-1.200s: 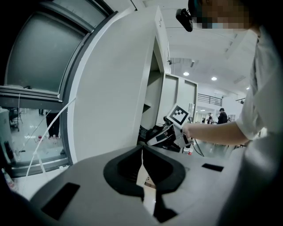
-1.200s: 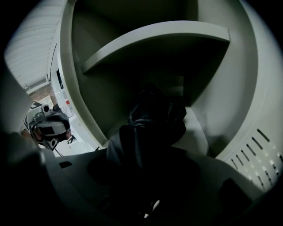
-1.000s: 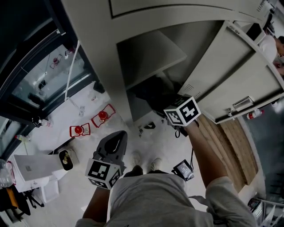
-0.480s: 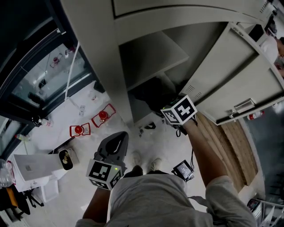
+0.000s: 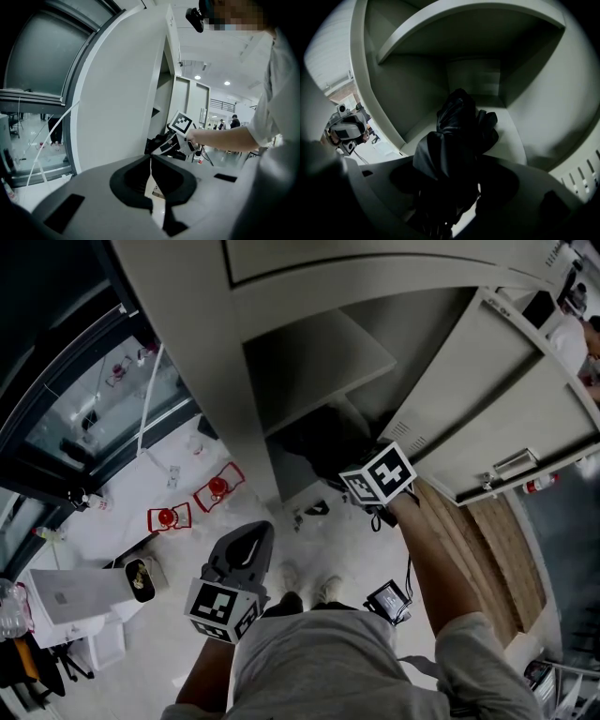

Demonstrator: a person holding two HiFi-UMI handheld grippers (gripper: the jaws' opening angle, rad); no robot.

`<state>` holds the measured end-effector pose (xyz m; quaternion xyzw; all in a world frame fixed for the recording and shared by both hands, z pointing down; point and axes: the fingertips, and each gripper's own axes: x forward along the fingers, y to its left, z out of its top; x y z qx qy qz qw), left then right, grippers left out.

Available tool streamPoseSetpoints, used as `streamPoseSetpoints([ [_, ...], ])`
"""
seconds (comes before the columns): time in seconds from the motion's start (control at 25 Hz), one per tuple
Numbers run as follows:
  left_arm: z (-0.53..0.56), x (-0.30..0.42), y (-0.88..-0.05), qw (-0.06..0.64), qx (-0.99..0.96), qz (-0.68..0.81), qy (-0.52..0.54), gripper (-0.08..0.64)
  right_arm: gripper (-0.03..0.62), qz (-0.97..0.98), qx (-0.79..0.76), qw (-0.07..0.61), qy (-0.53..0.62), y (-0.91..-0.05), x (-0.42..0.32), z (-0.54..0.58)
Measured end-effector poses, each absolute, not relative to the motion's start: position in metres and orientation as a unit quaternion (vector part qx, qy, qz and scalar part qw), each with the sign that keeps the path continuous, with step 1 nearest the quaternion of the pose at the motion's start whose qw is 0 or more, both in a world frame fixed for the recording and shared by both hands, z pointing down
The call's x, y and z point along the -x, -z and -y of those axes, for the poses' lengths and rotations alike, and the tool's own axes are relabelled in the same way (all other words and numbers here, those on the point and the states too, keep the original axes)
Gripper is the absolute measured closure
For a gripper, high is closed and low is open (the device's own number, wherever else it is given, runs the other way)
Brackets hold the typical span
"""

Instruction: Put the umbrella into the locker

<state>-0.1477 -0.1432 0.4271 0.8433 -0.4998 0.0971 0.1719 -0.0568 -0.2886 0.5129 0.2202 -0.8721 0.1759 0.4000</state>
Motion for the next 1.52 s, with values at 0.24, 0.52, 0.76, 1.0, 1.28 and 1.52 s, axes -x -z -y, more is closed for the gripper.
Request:
streamPoseSetpoints([
  [0.24,0.143,0.145,-0.428,0.173,-0.843,0.499,-0.099,0.54,0.304,0.884,-0.215,0.378,-0.175,-0.501,0.052,0.286],
  [0.52,0.144,0.135,-0.426,0.17,-0.85,0.488,-0.098,0.54,0.305,0.894,-0.222,0.348,-0.174,-0.482,0.037,0.278],
  [0.76,0.143,0.121,-0.425,0.167,-0.858,0.475,-0.101,0.54,0.305,0.903,-0.226,0.322,-0.175,-0.468,0.022,0.262],
  [1.0,0.142,0.107,-0.424,0.166,-0.864,0.463,-0.104,0.538,0.307,0.903,-0.244,0.313,-0.168,-0.47,-0.002,0.238],
  [1.28,0.14,0.093,-0.422,0.164,-0.87,0.452,-0.107,0.538,0.307,0.897,-0.26,0.31,-0.18,-0.487,-0.021,0.215],
  [1.52,0.136,0.086,-0.423,0.163,-0.871,0.45,-0.111,0.54,0.307,0.89,-0.274,0.31,-0.19,-0.502,-0.031,0.205],
])
